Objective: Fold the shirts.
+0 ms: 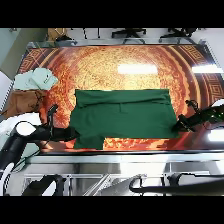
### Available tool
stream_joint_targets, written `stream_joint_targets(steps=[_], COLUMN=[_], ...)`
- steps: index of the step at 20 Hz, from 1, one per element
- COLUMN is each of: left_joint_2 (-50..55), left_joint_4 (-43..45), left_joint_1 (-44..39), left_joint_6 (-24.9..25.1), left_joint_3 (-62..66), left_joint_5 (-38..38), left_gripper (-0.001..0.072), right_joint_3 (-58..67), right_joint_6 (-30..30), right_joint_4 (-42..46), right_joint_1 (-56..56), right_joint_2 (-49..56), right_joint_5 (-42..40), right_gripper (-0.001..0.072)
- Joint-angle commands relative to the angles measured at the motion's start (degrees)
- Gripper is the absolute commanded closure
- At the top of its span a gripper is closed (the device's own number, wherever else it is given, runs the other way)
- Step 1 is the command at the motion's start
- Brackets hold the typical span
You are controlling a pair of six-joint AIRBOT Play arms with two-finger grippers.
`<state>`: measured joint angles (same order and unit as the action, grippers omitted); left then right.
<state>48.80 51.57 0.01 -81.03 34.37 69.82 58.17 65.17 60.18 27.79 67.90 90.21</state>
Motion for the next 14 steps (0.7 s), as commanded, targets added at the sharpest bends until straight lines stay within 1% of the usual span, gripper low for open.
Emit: stream_joint_targets(steps=[1,2,4,6,9,11,12,14], left_joint_2=[-7.6,-9.9,-12.9,-11.1,-1.3,7.8,11.9,19.4], left_joint_4=[9.1,11.1,11.7,11.8,11.1,9.7,9.8,9.9], left_joint_1=[0.0,0.0,0.0,0.0,0.0,0.0,0.0,0.0], left_joint_6=[-5.7,-7.2,-7.5,-6.6,-2.6,-0.1,0.3,0.7], left_joint_3=[0.2,0.2,0.5,3.4,13.2,21.8,25.2,30.3], left_joint_5=[8.6,9.9,9.0,5.0,0.1,-0.5,-0.4,-1.2], left_gripper=[0.0692,0.0692,0.0692,0.0692,0.0692,0.0692,0.0692,0.0691], right_joint_3=[-1.0,-1.2,-1.2,-0.1,2.9,5.2,6.1,7.6], right_joint_6=[6.0,6.6,6.6,3.3,-2.1,-6.1,-7.7,-10.1], right_joint_4=[8.9,9.2,7.1,-1.6,-13.7,-19.9,-21.7,-22.4], right_joint_1=[0.0,0.0,-0.1,-0.1,-0.1,-0.4,-0.9,-2.7], right_joint_2=[-5.3,-6.2,-7.3,-7.3,-5.9,-3.6,-2.1,1.5], right_joint_5=[-0.3,-0.4,-1.8,-4.8,-10.5,-13.8,-15.9,-19.8], right_gripper=[0.0684,0.0684,0.0684,0.0684,0.0684,0.0683,0.0683,0.0683])
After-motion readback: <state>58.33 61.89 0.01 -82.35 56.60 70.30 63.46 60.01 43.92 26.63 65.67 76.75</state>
